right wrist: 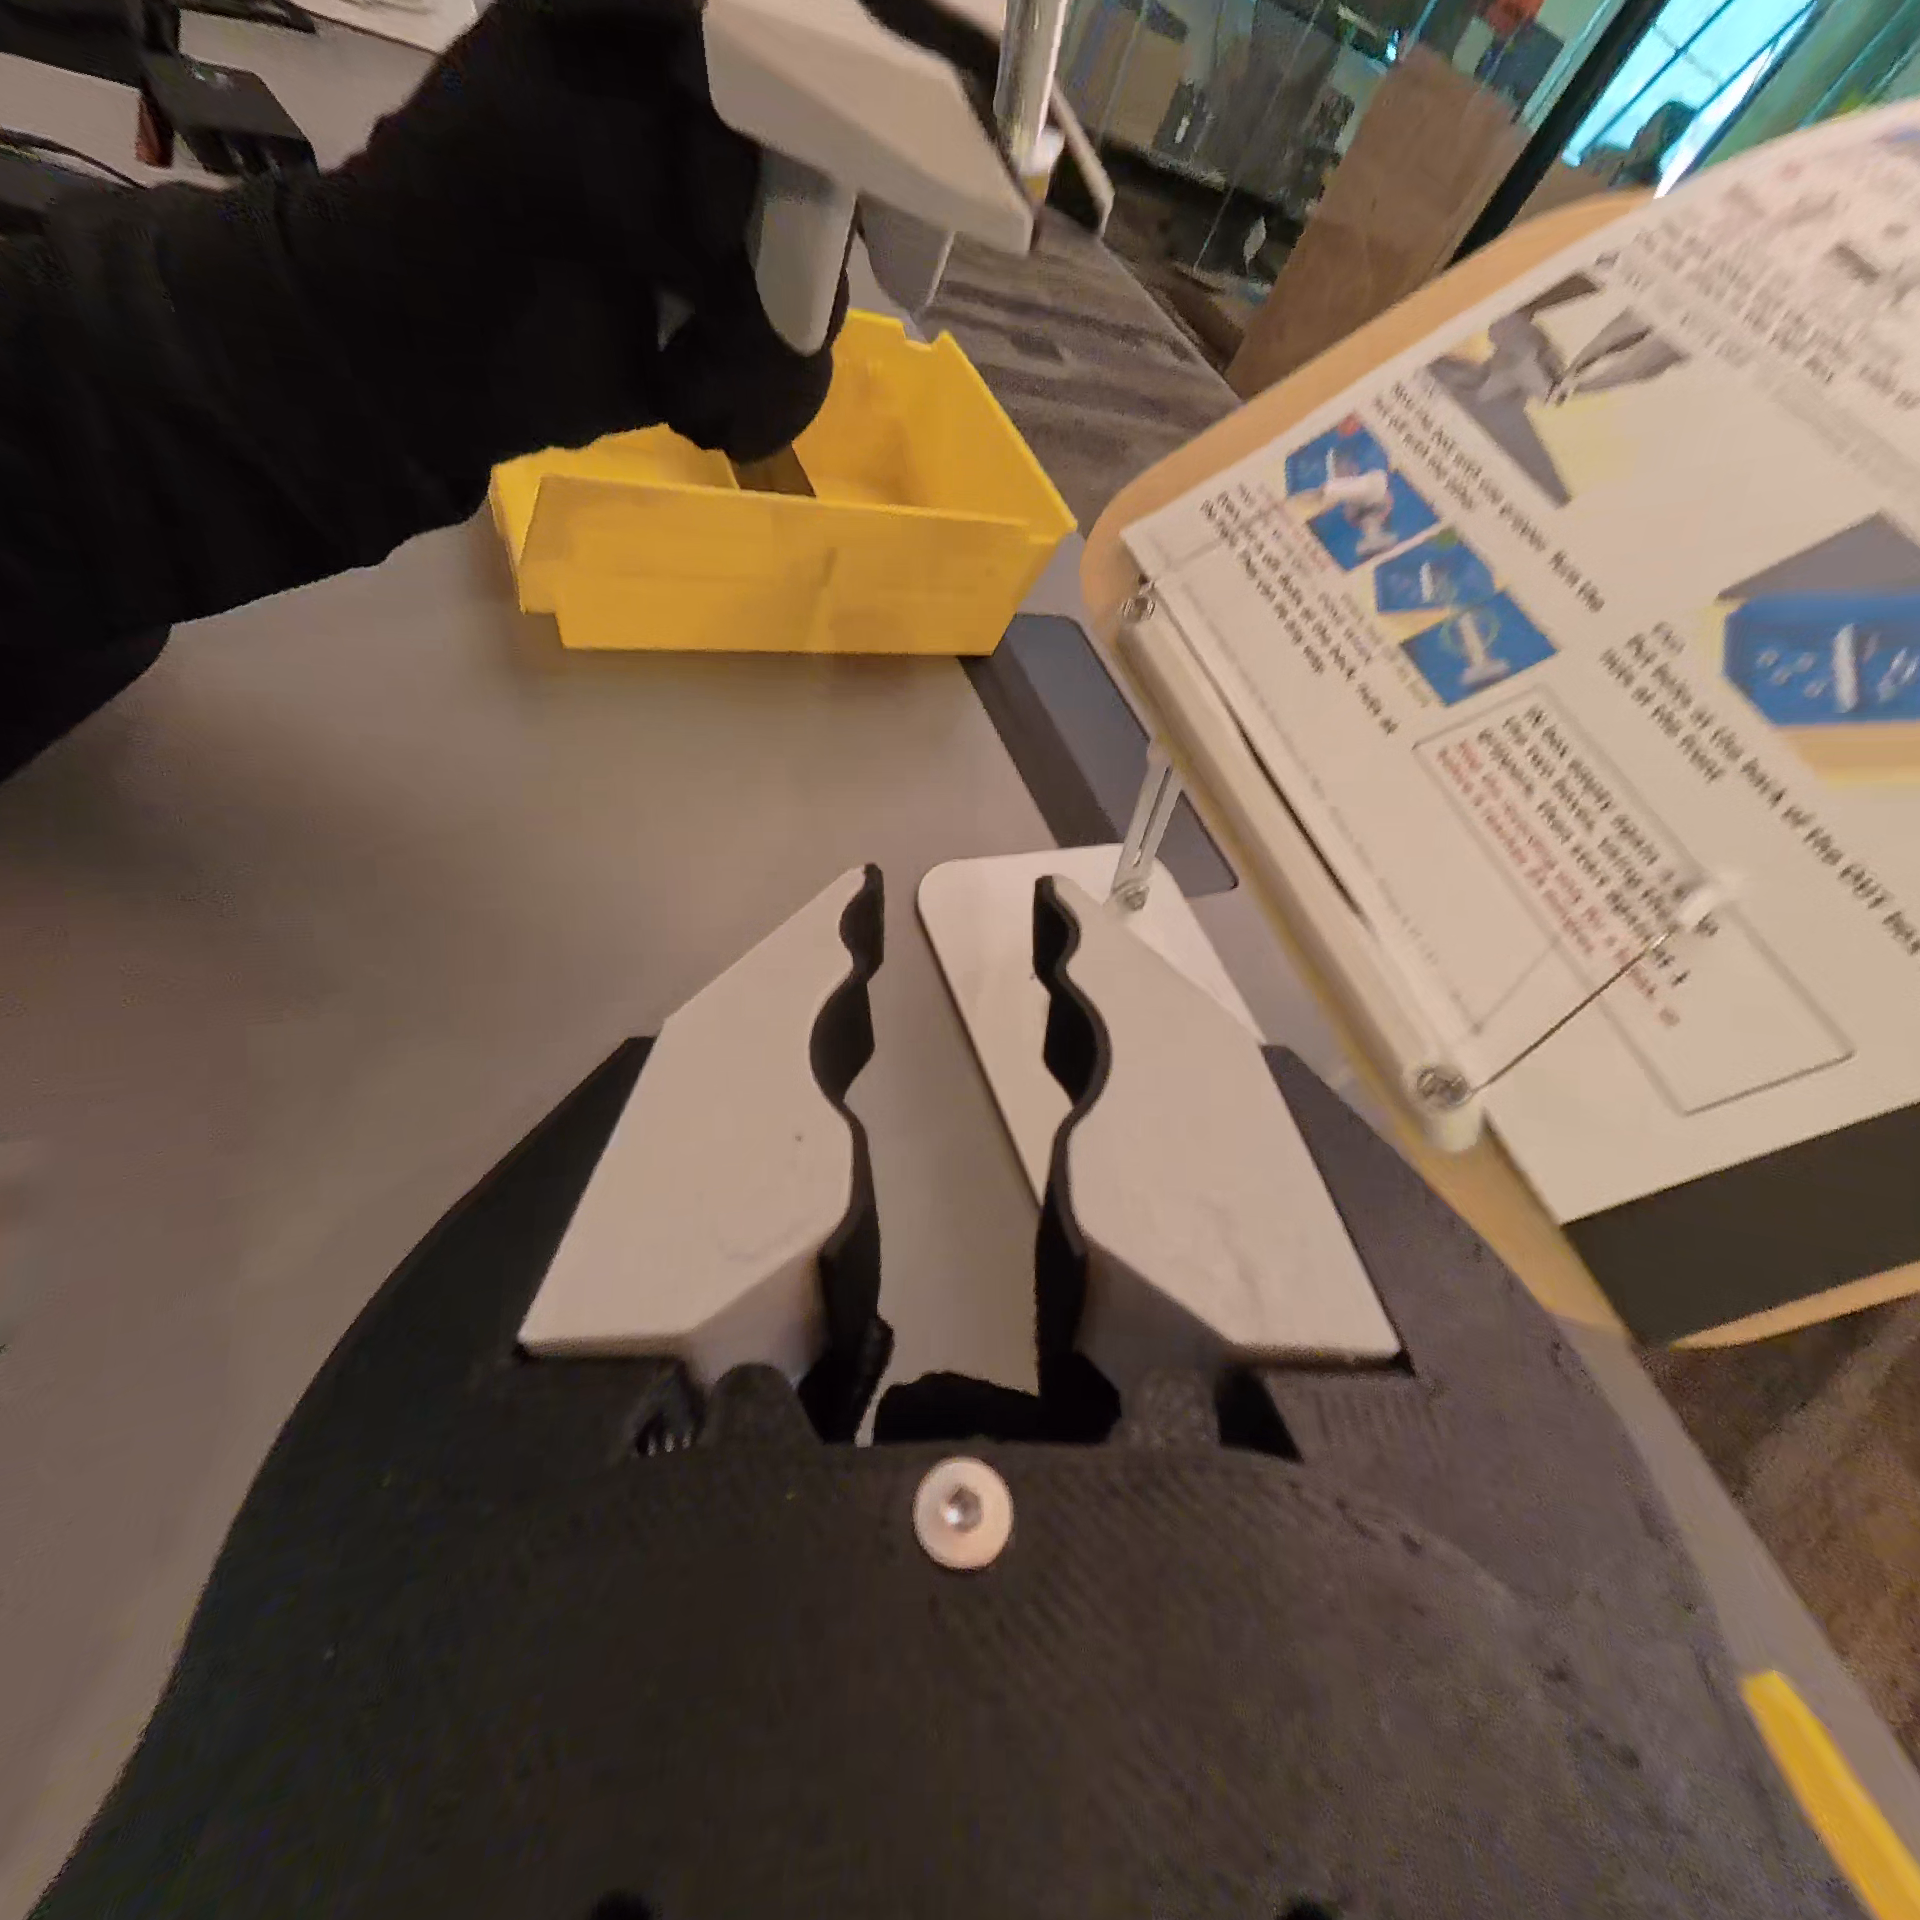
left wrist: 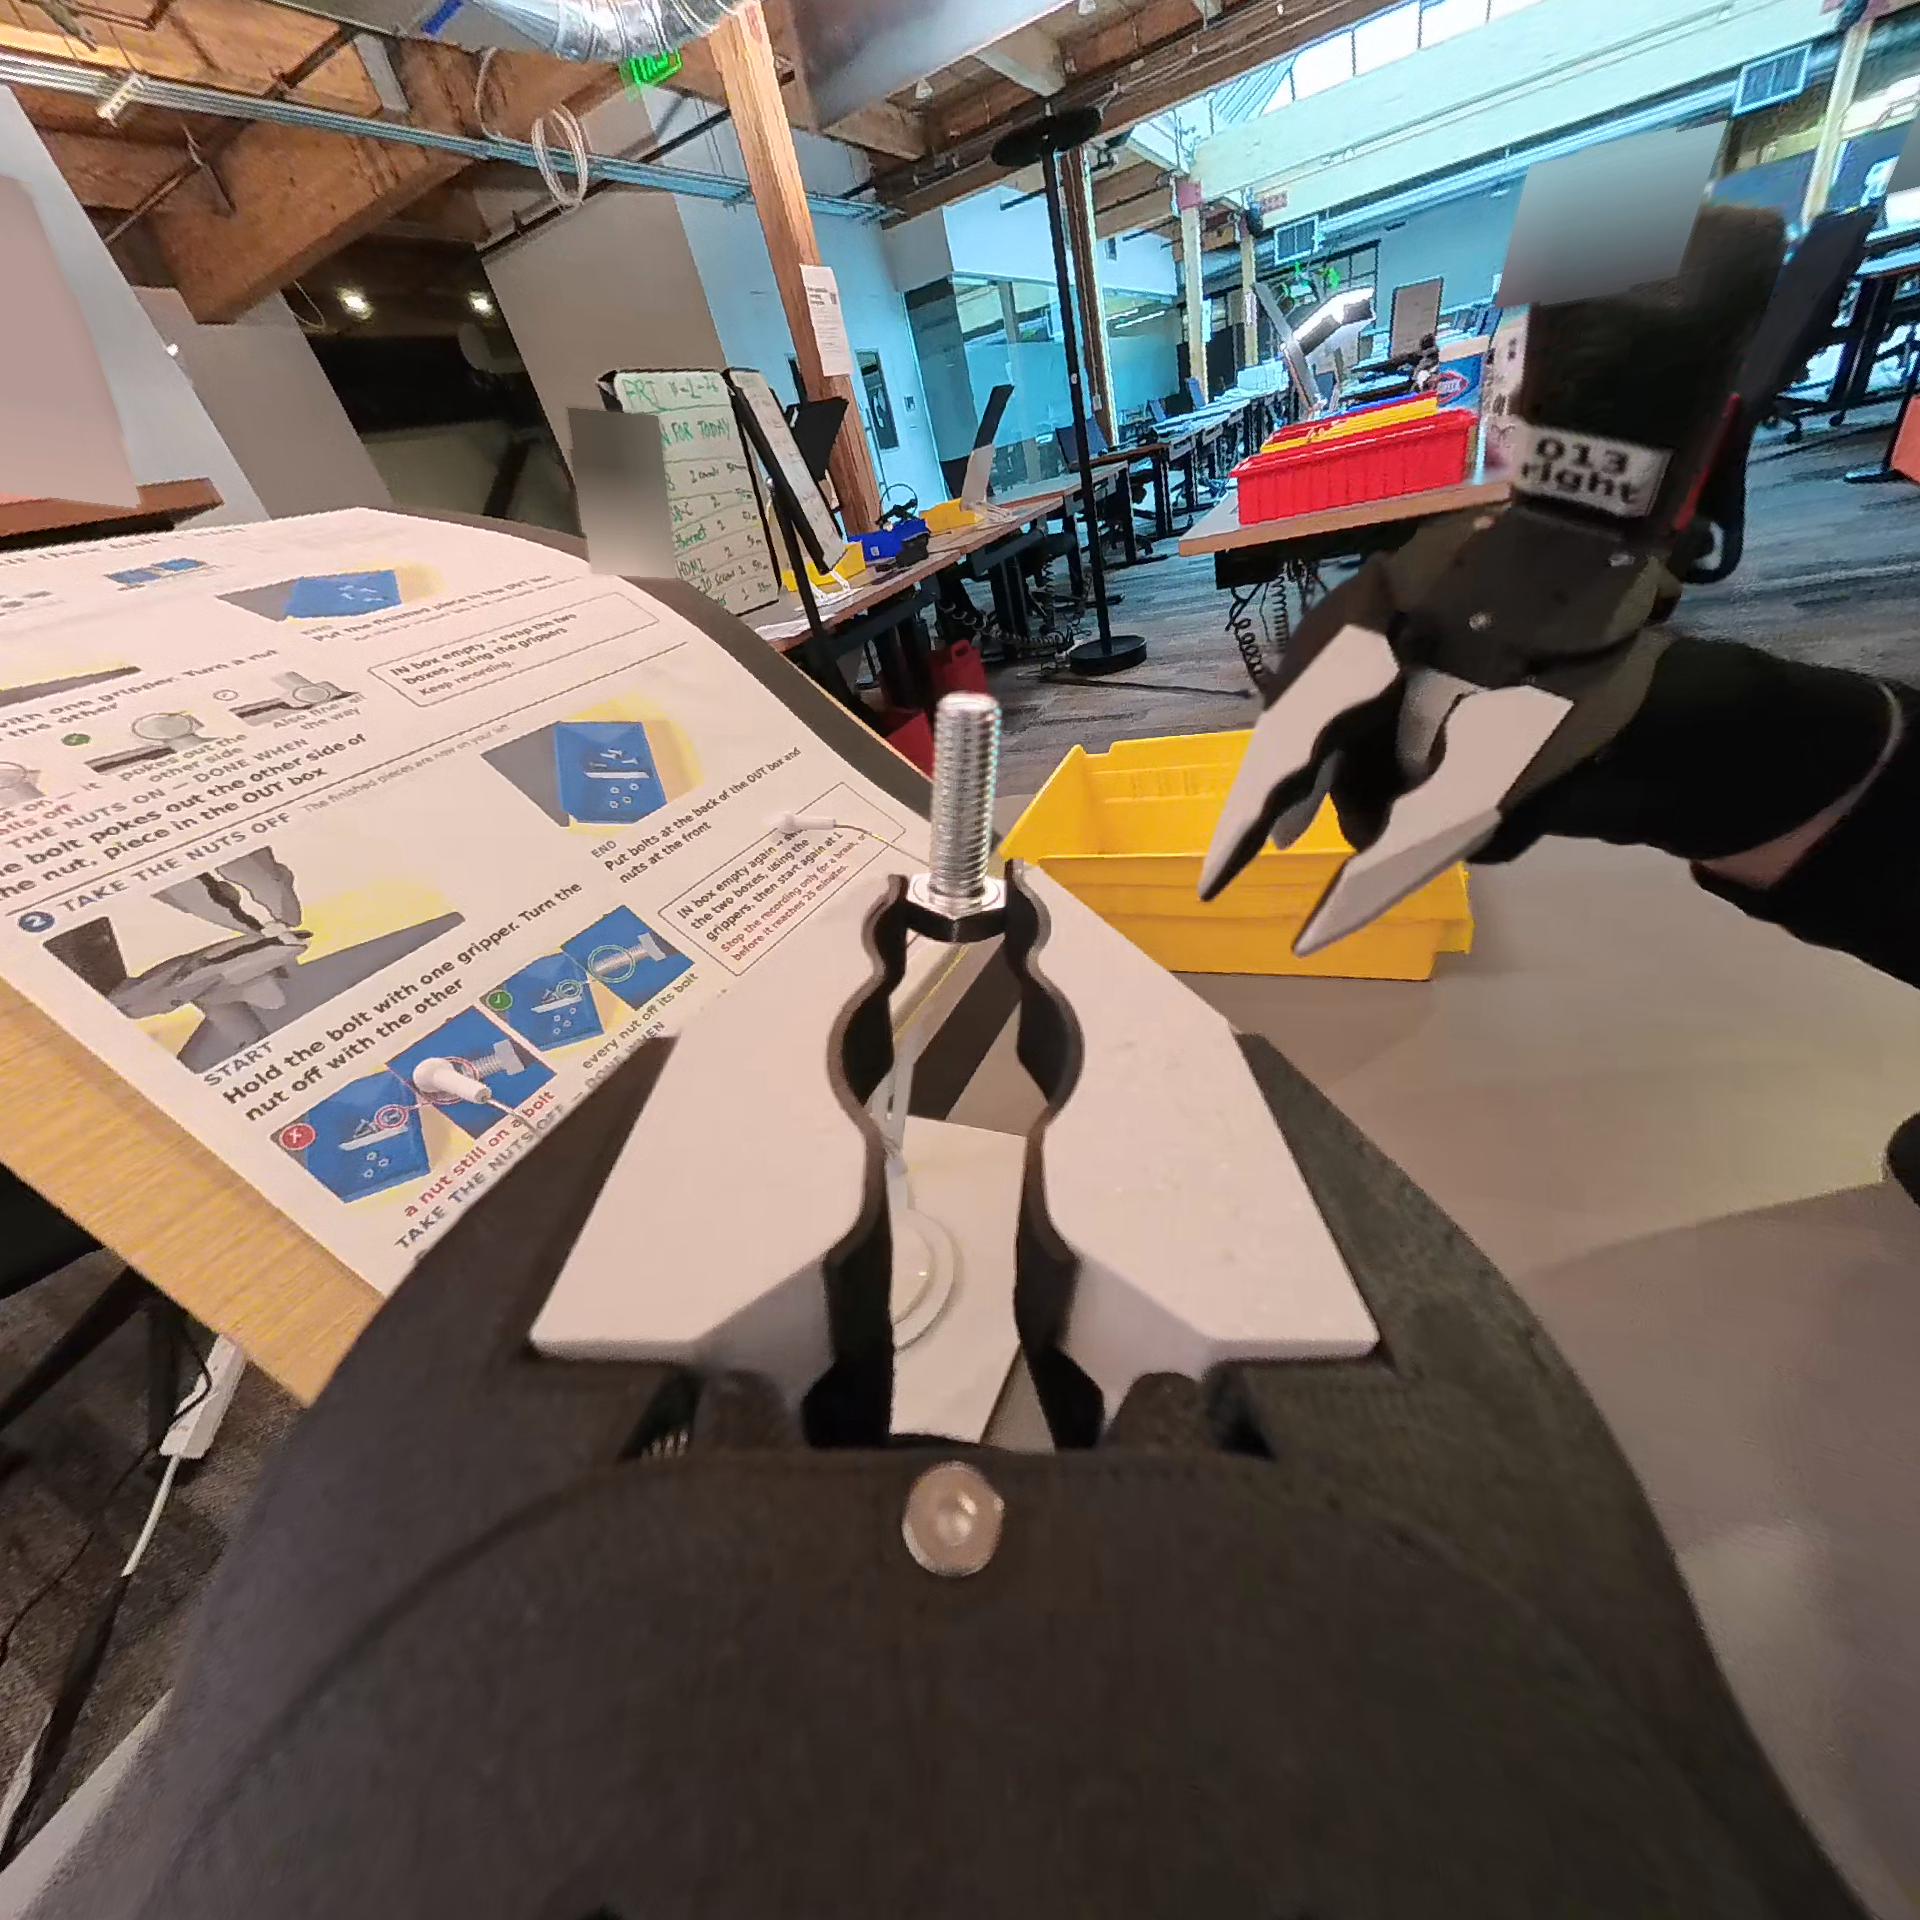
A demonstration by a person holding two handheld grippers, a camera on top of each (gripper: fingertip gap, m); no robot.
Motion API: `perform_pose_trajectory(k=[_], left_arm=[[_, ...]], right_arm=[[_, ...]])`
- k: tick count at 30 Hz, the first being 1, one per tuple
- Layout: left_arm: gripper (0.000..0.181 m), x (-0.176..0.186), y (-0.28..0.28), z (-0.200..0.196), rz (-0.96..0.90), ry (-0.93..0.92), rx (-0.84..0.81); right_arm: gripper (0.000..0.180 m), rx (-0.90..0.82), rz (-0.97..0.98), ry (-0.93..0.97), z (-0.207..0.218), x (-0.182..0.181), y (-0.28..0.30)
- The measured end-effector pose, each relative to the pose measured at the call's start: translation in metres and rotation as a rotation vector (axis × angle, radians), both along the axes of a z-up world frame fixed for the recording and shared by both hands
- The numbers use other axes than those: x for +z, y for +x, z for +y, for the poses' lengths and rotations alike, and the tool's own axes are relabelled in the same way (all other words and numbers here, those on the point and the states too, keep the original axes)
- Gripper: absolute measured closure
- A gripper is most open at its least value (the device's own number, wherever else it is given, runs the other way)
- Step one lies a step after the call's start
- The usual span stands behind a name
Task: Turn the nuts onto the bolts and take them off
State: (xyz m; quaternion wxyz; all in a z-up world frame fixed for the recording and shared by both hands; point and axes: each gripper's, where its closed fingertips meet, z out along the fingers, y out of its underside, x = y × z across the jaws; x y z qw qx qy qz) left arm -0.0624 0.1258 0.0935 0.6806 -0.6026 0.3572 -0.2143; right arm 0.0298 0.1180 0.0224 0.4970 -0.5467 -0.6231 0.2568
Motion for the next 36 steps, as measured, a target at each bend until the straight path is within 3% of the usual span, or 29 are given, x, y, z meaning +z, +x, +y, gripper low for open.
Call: perform_pose_trajectory(k=[13, 26, 36], left_arm=[[0.164, -0.022, 0.016, 0.009, 0.019, -0.053, -0.043], [0.164, -0.028, -0.002, 0.017, 0.012, -0.071, -0.011], [0.165, -0.029, -0.008, 0.019, 0.004, -0.078, -0.005]], right_arm=[[0.137, -0.041, -0.227, -0.075, -0.002, -0.091, 0.004], [0.136, 0.039, -0.435, -0.187, 0.004, -0.168, -0.006], [0.142, 0.09, -0.559, -0.19, 0.002, -0.207, -0.022]])
